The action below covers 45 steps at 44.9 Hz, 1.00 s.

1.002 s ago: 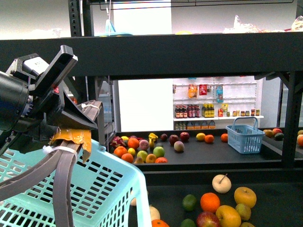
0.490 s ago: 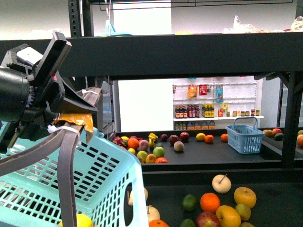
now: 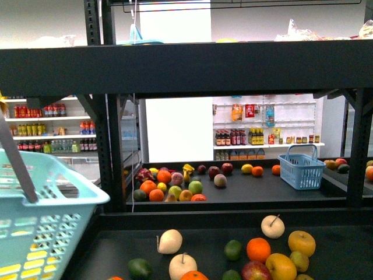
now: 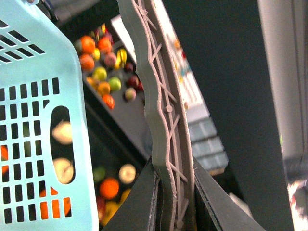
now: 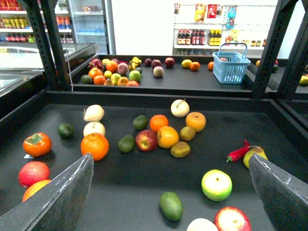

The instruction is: Pick lemon from shelf

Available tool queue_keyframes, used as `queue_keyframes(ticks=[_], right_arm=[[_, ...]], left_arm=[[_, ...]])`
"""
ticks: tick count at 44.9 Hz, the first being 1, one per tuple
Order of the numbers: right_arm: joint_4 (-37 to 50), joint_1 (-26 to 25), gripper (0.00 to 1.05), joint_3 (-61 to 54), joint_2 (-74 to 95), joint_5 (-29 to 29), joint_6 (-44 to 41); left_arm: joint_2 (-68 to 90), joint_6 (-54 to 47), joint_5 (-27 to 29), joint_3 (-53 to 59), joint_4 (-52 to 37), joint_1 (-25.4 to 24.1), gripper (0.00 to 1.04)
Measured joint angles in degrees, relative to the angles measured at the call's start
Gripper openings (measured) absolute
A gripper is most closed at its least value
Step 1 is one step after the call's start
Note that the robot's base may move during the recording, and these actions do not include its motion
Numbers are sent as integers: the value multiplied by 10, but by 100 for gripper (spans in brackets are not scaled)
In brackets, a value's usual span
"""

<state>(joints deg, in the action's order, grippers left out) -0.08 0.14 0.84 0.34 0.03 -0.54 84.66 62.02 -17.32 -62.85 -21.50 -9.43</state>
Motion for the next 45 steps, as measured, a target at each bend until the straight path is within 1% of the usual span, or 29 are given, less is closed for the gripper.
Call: queue_keyframes(ticks=[2,6,14,24,35,45], right_arm=[[0,0,97,0,0,0,0],[0,0,97,0,0,0,0],[0,0,97,0,0,0,0],[0,0,97,0,0,0,0],[0,0,97,0,0,0,0],[0,0,97,0,0,0,1]], left_arm=[[0,31,28,0,-22,-27,12],[2,73,69,2,-54,-61,12],[21,135,123,21,-111,-96,12],[77,223,171,49,-203,-115,12],[115,233,192,49,-280,-125,12],[174,233,223,50,-348,-132,12]])
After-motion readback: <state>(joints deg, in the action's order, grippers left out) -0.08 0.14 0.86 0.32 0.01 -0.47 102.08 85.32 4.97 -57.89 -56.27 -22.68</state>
